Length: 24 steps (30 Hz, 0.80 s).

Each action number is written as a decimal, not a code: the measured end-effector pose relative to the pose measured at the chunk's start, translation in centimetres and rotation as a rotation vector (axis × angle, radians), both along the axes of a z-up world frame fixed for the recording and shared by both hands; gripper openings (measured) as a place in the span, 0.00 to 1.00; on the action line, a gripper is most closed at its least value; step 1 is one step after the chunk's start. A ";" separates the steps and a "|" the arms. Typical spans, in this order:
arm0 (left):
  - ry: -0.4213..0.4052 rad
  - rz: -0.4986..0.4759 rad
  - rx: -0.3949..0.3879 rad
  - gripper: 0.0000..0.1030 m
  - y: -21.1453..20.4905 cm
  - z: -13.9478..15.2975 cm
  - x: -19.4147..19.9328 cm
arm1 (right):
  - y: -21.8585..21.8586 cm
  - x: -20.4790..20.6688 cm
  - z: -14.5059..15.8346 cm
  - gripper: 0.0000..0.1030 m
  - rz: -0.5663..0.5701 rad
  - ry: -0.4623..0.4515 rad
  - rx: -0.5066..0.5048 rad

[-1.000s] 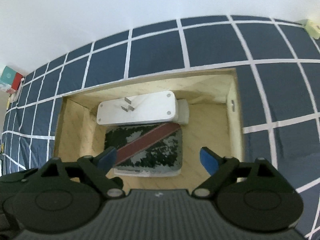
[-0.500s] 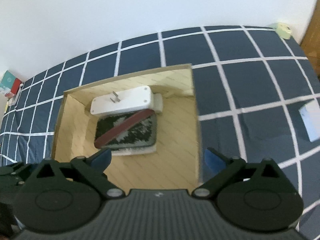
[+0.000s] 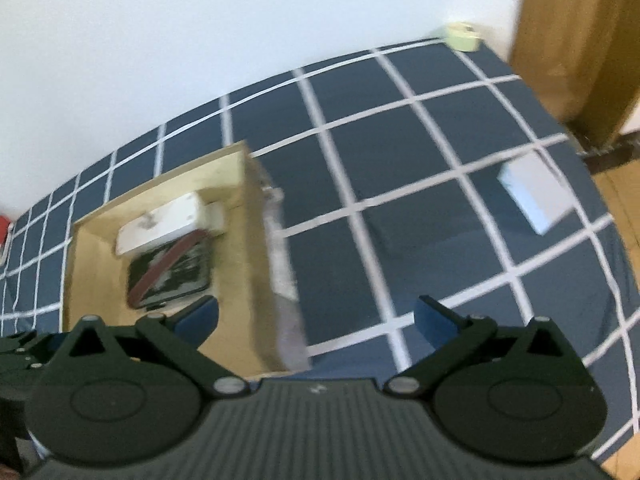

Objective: Organize objects
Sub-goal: 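Move both tools from the box toward the small white carton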

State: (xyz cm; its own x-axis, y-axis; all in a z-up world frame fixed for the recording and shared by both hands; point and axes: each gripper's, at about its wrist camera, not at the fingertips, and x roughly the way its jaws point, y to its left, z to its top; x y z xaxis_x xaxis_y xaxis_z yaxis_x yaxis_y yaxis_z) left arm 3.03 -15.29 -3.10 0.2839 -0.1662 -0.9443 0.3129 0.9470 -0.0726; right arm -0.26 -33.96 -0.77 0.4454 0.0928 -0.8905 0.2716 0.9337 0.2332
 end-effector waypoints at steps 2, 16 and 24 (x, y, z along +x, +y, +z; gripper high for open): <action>-0.002 -0.024 0.002 1.00 -1.7 -0.1 -0.1 | -1.9 -0.6 -0.1 1.00 -0.036 0.002 -0.003; 0.016 -0.134 0.020 1.00 -14.2 -2.3 1.5 | -15.5 -1.9 -2.3 1.00 -0.230 0.033 0.012; 0.043 -0.177 0.040 1.00 -20.4 -4.3 3.7 | -22.0 -0.5 -4.2 1.00 -0.325 0.053 0.036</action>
